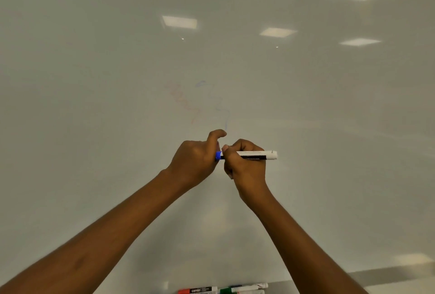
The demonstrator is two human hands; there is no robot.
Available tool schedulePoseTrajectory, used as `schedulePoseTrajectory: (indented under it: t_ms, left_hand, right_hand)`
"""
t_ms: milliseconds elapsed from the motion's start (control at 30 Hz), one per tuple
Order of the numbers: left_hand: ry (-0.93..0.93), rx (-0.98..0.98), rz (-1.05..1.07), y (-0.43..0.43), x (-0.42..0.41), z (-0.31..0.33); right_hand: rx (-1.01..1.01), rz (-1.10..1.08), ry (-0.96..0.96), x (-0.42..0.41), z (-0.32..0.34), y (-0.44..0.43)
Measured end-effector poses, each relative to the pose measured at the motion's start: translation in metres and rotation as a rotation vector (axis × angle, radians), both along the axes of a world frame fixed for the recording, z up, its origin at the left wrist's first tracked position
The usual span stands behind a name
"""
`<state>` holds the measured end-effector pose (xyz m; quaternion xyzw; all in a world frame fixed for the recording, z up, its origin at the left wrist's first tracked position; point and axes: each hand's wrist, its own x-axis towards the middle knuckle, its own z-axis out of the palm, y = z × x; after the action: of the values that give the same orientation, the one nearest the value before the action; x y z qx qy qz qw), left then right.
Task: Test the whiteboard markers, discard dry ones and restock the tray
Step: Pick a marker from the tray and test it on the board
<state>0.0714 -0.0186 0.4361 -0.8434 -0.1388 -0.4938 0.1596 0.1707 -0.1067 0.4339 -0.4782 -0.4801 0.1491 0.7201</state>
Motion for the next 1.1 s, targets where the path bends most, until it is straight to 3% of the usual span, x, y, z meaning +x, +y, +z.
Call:
schedulePoseTrajectory:
  t_ms: [100,167,367,500,600,667,800,867,967,1100]
  left_hand:
    - [0.031,-0.159,0.008,-0.016,0.011,0.002]
    - [0.062,-0.268,0.024,-0.024,0.017,0.004]
    - [0.041,-0.168,-0.086,-0.031,0.03,0.0]
    - [0.072,-0.114,0.038,-0.031,0.045,-0.02]
    - [0.174,-0.187,0.194,-0.035,0.066,-0.04]
    - [0.213,-0.165,0.211,-0.036,0.078,-0.051]
    - [0.29,-0.12,0.206,-0.04,0.118,-0.075]
    - [0.336,-0.122,0.159,-0.05,0.143,-0.086]
    - [0.374,-0.073,0.034,-0.067,0.184,-0.106]
    - [0.363,-0.002,-0.108,-0.086,0.243,-0.147]
  right_hand:
    - [0.075,-0.002,0.194,0.0,-0.005,0.001]
    - [0.113,-0.007,0.225,0.002,-0.007,0.0]
    - [0.138,0.018,0.197,0.019,-0.019,-0.009]
    - [0.09,0.063,0.171,0.043,-0.032,-0.023]
    - [0.142,-0.121,0.265,0.073,-0.049,-0.038]
    - [0.143,-0.345,0.097,0.093,-0.066,-0.05]
    - [0.028,-0.784,-0.654,0.133,-0.104,-0.069]
    - [-0.063,-0.886,-0.9,0.151,-0.12,-0.078]
    - [-0.165,-0.978,-1.039,0.178,-0.141,-0.096]
    - [-0.274,-1.054,-1.022,0.221,-0.172,-0.125]
